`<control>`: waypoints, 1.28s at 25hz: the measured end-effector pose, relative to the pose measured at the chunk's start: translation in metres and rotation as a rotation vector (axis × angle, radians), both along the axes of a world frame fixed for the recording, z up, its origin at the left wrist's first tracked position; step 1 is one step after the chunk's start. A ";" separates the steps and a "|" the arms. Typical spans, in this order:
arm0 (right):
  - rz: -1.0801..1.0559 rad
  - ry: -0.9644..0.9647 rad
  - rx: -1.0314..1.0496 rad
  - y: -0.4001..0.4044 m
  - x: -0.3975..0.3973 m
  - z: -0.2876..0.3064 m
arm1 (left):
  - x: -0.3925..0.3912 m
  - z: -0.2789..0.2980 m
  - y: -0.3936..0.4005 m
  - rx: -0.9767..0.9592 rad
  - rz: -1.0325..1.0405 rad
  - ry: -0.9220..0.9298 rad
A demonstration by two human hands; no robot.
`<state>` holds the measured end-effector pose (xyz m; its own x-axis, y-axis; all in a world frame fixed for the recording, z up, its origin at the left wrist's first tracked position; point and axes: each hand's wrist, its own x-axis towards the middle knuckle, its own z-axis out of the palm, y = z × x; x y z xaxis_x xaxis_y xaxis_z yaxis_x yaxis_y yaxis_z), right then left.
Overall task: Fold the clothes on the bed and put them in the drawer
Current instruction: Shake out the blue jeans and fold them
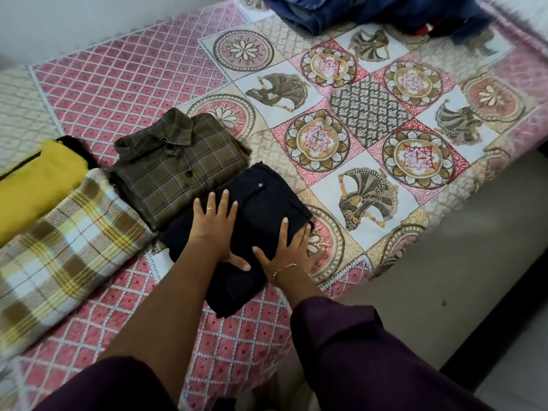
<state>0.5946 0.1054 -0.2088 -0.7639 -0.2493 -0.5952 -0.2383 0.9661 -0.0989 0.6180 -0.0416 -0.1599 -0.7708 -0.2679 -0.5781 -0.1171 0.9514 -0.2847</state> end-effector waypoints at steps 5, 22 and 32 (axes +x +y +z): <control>0.147 0.152 -0.025 0.023 -0.035 0.068 | -0.033 0.066 0.043 -0.042 -0.199 0.204; 0.182 0.681 -0.076 0.249 -0.318 0.334 | -0.320 0.291 0.246 -0.055 -0.429 0.772; 0.187 0.677 -0.054 0.293 -0.517 0.350 | -0.518 0.290 0.287 -0.008 -0.355 0.755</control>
